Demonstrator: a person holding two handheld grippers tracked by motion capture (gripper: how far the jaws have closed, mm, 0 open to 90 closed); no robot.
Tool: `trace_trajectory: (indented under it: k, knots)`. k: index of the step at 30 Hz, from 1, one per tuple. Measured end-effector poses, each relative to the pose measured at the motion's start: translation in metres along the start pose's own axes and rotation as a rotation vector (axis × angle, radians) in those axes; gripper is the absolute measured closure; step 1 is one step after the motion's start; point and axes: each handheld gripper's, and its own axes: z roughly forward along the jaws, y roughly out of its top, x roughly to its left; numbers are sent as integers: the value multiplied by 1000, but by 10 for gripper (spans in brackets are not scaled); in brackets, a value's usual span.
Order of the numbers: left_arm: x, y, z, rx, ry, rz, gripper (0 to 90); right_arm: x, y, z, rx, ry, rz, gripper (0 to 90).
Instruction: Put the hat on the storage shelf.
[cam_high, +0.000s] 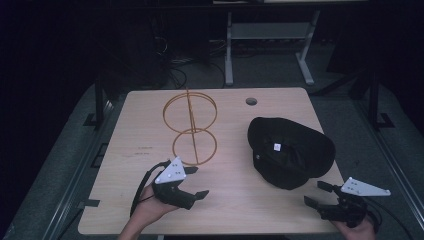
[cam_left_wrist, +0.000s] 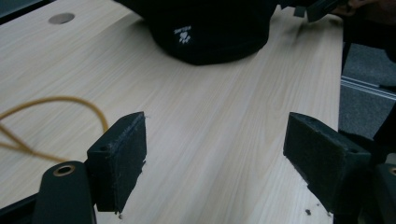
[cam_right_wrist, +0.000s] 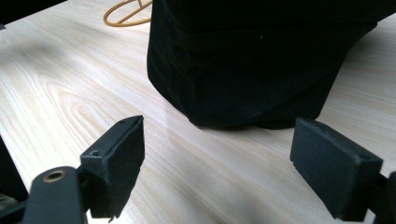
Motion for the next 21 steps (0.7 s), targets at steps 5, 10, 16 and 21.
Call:
trace_trajectory:
  k: [5, 10, 16, 21]
  knots:
    - [-1, 16, 7, -4, -18, 24, 211, -1, 0, 0, -2, 2, 3, 172]
    - [-2, 31, 15, -4, -40, 43, 211, -1, -1, -1, 3, 4, 4, 172]
    - [-2, 45, 25, -6, -61, 58, 212, -2, -1, 0, 3, 13, 4, 172]
    - [0, 62, 38, 5, -81, 81, 211, -2, -1, 0, 9, 17, 2, 170]
